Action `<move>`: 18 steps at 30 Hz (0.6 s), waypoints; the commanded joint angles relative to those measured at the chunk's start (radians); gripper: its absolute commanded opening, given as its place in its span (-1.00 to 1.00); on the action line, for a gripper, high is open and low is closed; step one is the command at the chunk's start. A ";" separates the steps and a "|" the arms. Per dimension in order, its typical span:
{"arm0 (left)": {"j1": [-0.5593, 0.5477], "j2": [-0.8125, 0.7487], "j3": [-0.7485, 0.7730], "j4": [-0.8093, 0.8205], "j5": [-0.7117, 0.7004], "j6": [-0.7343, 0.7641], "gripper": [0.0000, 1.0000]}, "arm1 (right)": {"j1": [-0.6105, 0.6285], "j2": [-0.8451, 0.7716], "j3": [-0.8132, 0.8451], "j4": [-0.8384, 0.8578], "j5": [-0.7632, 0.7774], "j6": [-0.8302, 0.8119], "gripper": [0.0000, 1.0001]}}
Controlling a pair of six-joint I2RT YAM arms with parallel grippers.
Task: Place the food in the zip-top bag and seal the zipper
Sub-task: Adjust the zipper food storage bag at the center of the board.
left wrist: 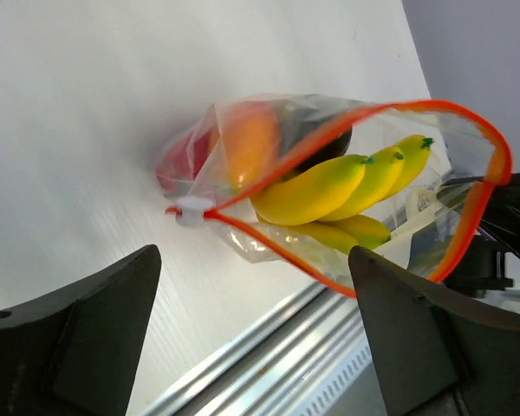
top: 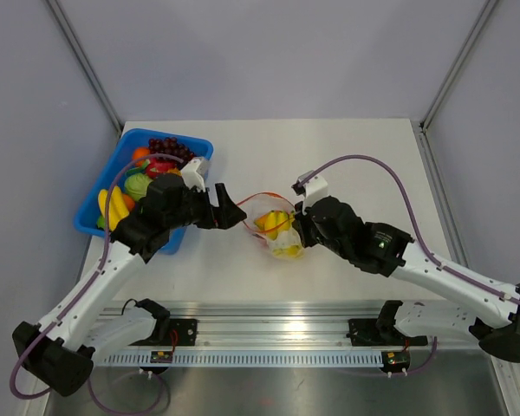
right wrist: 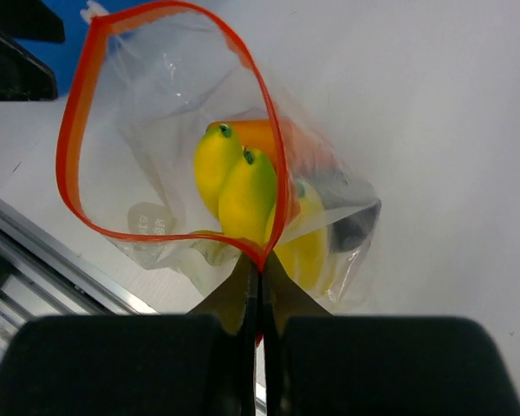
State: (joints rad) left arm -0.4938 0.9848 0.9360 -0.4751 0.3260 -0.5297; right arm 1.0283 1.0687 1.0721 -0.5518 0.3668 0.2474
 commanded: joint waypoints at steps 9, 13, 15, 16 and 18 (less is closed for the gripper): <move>0.003 -0.383 -0.357 0.424 -0.002 0.483 0.54 | -0.020 -0.039 -0.047 0.015 -0.109 -0.028 -0.99; 0.004 -0.460 -0.456 0.535 -0.002 0.655 0.59 | -0.025 -0.055 -0.057 0.006 -0.112 -0.034 -1.00; 0.004 -0.427 -0.427 0.507 0.065 0.729 0.57 | -0.025 -0.058 -0.064 0.006 -0.115 -0.037 -1.00; 0.004 -0.376 -0.419 0.501 0.080 0.738 0.57 | -0.027 -0.059 -0.069 0.006 -0.114 -0.036 -1.00; 0.003 -0.333 -0.420 0.533 0.119 0.780 0.58 | -0.030 -0.059 -0.073 0.009 -0.112 -0.034 -1.00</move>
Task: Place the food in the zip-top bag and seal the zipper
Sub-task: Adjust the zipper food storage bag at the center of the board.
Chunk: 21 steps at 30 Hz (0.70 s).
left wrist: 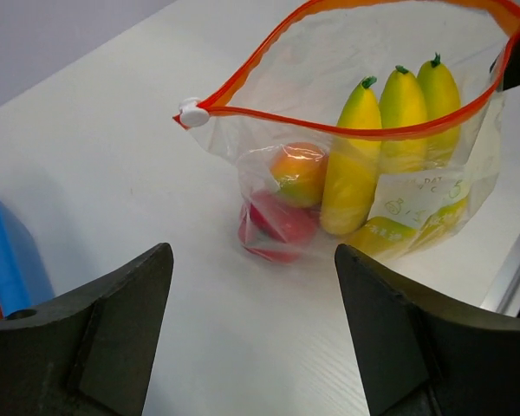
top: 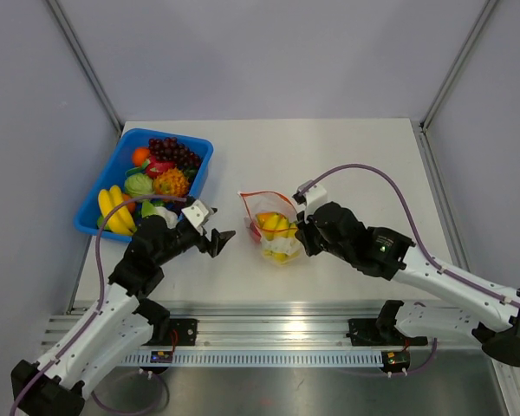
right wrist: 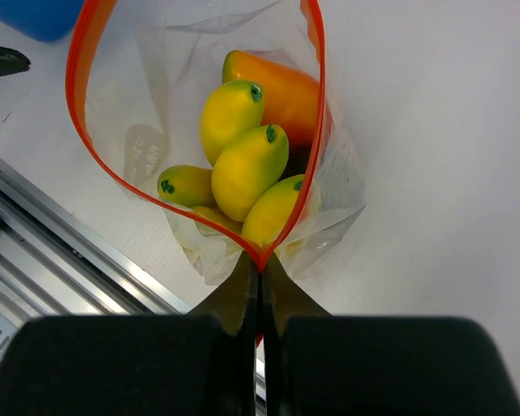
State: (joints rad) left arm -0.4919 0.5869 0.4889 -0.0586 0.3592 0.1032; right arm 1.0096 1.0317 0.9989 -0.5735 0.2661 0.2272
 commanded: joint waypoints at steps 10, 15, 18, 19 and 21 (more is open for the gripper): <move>0.133 0.244 0.043 0.272 0.409 0.210 0.57 | -0.011 -0.088 -0.005 -0.009 -0.018 -0.034 -1.00; 0.223 0.388 0.085 0.365 0.610 0.121 0.57 | -0.011 -0.111 -0.014 -0.026 -0.024 -0.022 -1.00; 0.223 0.451 0.135 0.397 0.684 0.080 0.54 | -0.011 -0.119 -0.022 -0.029 -0.022 -0.017 -1.00; 0.225 0.482 0.145 0.416 0.699 0.032 0.53 | -0.011 -0.121 -0.023 -0.032 -0.021 -0.017 -1.00; 0.223 0.502 0.148 0.513 0.730 -0.020 0.52 | -0.009 -0.117 -0.023 -0.035 -0.021 -0.019 -1.00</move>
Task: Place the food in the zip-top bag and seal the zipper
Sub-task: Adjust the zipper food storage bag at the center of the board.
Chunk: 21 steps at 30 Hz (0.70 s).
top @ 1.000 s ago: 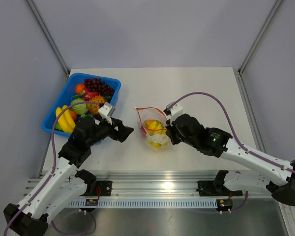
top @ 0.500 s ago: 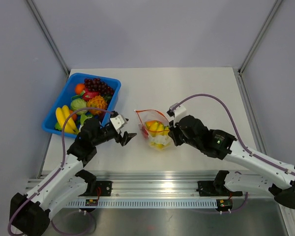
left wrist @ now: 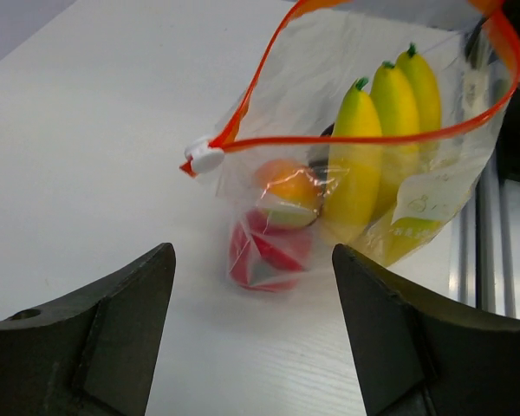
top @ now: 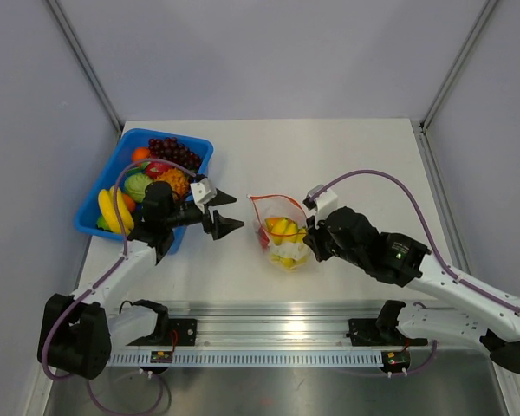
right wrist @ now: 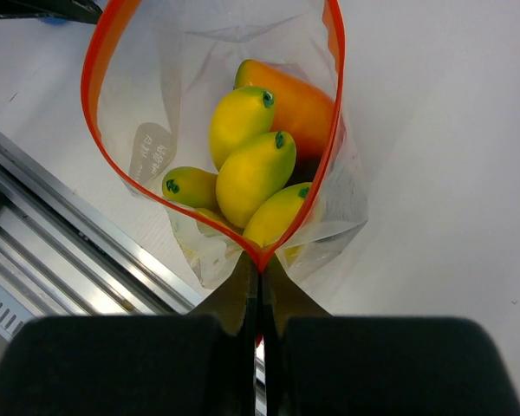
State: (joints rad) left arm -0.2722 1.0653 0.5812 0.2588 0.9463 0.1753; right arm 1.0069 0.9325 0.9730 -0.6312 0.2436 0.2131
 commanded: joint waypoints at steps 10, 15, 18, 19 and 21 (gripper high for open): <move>-0.019 0.176 0.166 0.128 0.198 -0.083 0.46 | -0.008 -0.001 0.009 0.019 0.002 -0.011 -1.00; -0.041 0.234 0.198 0.108 0.183 -0.066 0.46 | -0.007 0.006 0.010 0.021 0.002 -0.009 -1.00; -0.053 0.266 0.218 0.099 0.167 -0.066 0.44 | -0.008 0.012 0.012 0.018 0.000 -0.011 -1.00; -0.056 0.275 0.223 0.099 0.169 -0.065 0.42 | -0.008 0.012 0.013 0.016 0.000 -0.009 -1.00; -0.068 0.292 0.229 0.105 0.164 -0.066 0.40 | -0.007 0.014 0.013 0.016 0.002 -0.009 -1.00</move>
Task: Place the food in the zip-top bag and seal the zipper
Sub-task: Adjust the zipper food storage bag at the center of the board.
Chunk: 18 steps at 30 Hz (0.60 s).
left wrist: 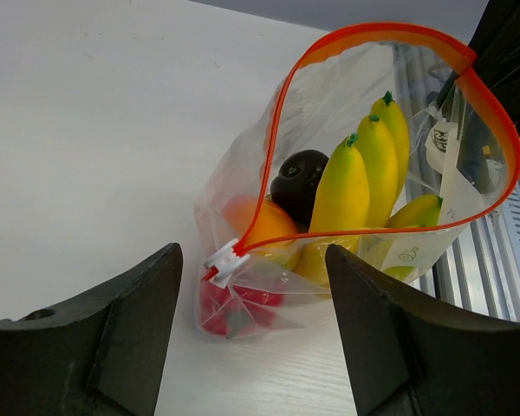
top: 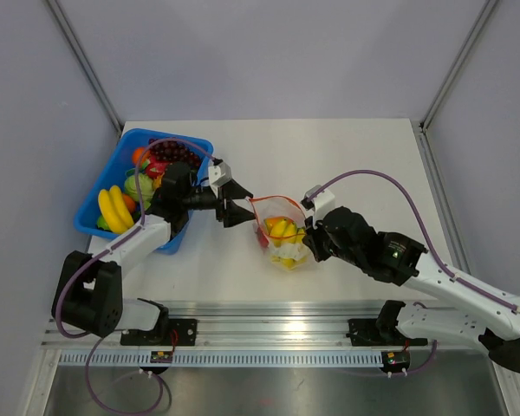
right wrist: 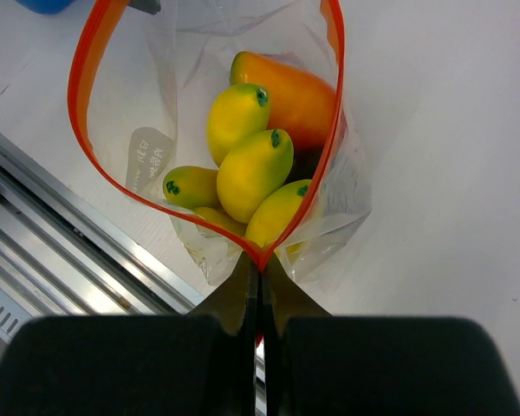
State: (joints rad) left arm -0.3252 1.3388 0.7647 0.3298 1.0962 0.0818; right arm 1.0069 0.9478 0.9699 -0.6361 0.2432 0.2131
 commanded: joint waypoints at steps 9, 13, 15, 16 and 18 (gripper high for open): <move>-0.029 0.005 0.041 -0.003 0.014 0.029 -0.35 | -0.008 0.003 0.027 0.012 0.048 -0.003 -1.00; -0.029 -0.061 0.013 -0.058 -0.053 0.059 -1.00 | -0.008 0.017 0.047 -0.013 0.084 0.002 -0.94; -0.031 -0.116 -0.016 -0.028 -0.081 0.035 -1.00 | -0.008 0.038 0.072 -0.033 0.084 -0.001 -0.76; -0.031 -0.136 -0.056 -0.003 -0.090 0.021 -1.00 | -0.008 0.046 0.081 -0.037 0.084 -0.006 -0.68; -0.031 -0.193 -0.085 0.035 -0.114 -0.002 -1.00 | -0.010 0.058 0.119 -0.056 0.068 -0.014 -0.46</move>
State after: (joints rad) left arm -0.3527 1.2259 0.7158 0.2726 1.0302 0.0986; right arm 1.0065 0.9955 1.0012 -0.6849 0.2920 0.2146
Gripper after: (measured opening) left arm 0.094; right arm 0.242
